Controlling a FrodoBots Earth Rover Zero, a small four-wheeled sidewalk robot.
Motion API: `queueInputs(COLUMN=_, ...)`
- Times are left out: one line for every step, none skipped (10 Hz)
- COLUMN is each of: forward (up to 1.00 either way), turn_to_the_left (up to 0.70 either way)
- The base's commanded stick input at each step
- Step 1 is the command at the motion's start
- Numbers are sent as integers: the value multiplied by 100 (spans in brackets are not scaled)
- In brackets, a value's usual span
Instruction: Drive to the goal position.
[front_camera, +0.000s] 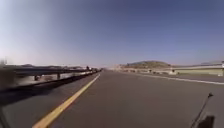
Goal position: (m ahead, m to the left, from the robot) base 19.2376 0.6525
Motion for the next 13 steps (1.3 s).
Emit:
queueInputs(forward=85, turn_to_the_left=0)
queueInputs(forward=85, turn_to_the_left=0)
queueInputs(forward=85, turn_to_the_left=0)
queueInputs(forward=85, turn_to_the_left=0)
queueInputs(forward=85, turn_to_the_left=0)
queueInputs(forward=85, turn_to_the_left=0)
queueInputs(forward=85, turn_to_the_left=0)
queueInputs(forward=85, turn_to_the_left=0)
queueInputs(forward=85, turn_to_the_left=0)
queueInputs(forward=85, turn_to_the_left=0)
queueInputs(forward=85, turn_to_the_left=0)
queueInputs(forward=85, turn_to_the_left=0)
queueInputs(forward=85, turn_to_the_left=0)
